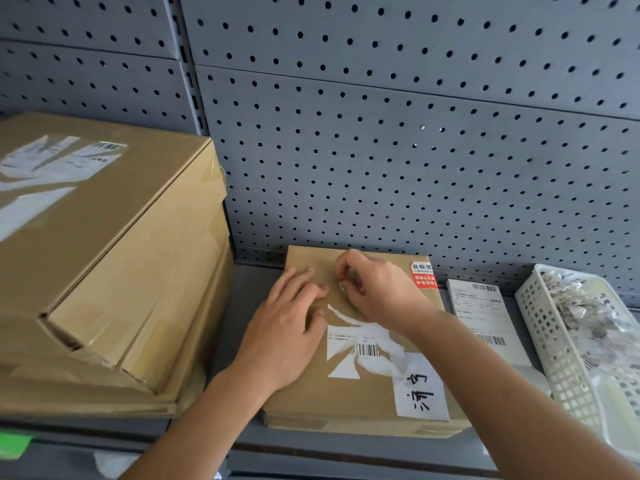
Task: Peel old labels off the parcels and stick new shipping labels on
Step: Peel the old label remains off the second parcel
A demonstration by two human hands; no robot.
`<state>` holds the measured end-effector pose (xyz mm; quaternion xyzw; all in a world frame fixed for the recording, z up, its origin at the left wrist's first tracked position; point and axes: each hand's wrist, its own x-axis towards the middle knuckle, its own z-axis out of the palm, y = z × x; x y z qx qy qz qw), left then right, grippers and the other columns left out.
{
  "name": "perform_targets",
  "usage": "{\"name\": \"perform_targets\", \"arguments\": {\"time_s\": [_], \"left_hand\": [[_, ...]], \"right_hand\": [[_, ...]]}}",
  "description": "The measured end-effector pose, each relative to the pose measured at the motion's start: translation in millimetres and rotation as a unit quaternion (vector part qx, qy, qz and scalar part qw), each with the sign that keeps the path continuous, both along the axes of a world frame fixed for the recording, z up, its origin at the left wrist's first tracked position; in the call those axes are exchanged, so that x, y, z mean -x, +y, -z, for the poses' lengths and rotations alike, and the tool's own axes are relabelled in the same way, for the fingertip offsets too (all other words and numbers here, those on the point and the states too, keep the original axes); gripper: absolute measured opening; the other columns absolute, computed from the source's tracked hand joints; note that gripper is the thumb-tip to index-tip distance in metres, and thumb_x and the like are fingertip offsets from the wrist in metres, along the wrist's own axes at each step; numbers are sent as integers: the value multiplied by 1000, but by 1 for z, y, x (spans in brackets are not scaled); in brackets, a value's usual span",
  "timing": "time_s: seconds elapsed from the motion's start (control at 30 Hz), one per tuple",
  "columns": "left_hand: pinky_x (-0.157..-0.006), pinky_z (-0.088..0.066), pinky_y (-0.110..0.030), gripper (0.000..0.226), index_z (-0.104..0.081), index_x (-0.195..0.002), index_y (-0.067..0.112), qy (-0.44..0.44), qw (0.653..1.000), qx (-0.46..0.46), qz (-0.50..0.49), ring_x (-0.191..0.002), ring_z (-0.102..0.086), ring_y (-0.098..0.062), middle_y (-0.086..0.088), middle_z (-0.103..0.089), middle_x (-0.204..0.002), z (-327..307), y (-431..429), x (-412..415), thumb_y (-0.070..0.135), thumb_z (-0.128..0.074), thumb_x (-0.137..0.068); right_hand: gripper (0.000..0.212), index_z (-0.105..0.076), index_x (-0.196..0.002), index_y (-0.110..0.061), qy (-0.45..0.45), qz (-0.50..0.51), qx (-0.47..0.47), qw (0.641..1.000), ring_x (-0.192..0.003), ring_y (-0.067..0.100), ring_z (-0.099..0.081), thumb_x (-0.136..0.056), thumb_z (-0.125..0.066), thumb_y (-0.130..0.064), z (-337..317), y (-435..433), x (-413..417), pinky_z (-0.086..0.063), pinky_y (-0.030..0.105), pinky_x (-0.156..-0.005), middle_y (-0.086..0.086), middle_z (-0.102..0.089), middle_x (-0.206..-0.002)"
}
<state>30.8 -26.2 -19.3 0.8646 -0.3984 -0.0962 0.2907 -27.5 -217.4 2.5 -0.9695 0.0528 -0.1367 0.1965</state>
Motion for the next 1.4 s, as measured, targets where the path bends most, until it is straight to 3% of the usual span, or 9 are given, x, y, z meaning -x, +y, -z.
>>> {"name": "perform_targets", "arguments": {"time_s": [0.2,0.37,0.43,0.53,0.7,0.87,1.13,1.3,1.4], "left_hand": [[-119,-27,-37,35,-47,-139,38,3,1000,-8,0,-149,11,8,26,-15,-162,-1,0,1,36,-38,-105],[-118,-27,-35,35,-47,-139,37,1,1000,-9,-1,-150,9,6,24,-16,-162,-1,-1,0,35,-39,-105],[-118,-27,-36,35,-47,-139,37,-1,1000,-7,0,-150,8,6,24,-17,-162,-1,-1,0,35,-39,-104],[-117,-28,-35,35,-47,-139,37,-1,1000,-5,-2,-150,7,7,25,-18,-161,-1,0,0,34,-40,-104],[-116,-30,-35,35,-48,-139,37,2,1000,4,-2,-150,6,7,25,-19,-161,-1,-1,0,33,-41,-104],[-117,-29,-36,35,-47,-138,38,0,1000,3,-1,-149,7,8,25,-19,-161,0,0,0,34,-40,-104],[-116,-29,-35,36,-47,-139,38,1,1000,3,0,-149,8,8,26,-18,-161,0,-1,0,34,-41,-104],[-116,-29,-34,35,-48,-139,37,1,1000,4,-2,-149,7,8,25,-18,-162,0,-1,0,32,-41,-105],[-117,-29,-34,35,-48,-139,36,1,1000,2,-1,-149,8,8,25,-18,-162,1,0,0,32,-41,-105]], "right_hand": [[20,-56,-106,-13,18,-45,86,995,-74,29,-60,-87,-53,-9,-2,-1,-9,-51,40,-61,-1,-64,-94],[26,-49,-111,-17,62,-33,129,989,-78,26,-57,-88,-51,-7,4,2,-8,-32,31,-65,-3,-55,-100],[31,-49,-112,-16,67,-19,115,991,-78,26,-55,-87,-44,1,5,4,-7,-27,29,-69,-1,-54,-103],[28,-49,-108,-14,49,-16,68,996,-78,26,-56,-87,-42,4,7,3,-4,-33,30,-75,-1,-55,-101],[14,-51,-105,-15,-12,-16,-27,999,-76,23,-55,-97,-47,-4,8,0,4,-42,34,-71,-10,-52,-97],[22,-55,-104,-18,-15,-7,-74,997,-73,12,-57,-93,-48,0,7,0,5,-49,36,-69,-12,-64,-84],[28,-58,-96,-16,-39,-7,-84,996,-71,14,-56,-88,-41,5,9,0,4,-48,37,-66,-10,-62,-80],[28,-58,-98,-15,-44,5,-126,991,-71,5,-57,-91,-44,8,7,0,9,-42,16,-63,-14,-61,-79],[24,-58,-99,-18,-36,5,-121,992,-68,8,-55,-95,-46,2,7,2,8,-46,25,-64,-14,-61,-79]]}}
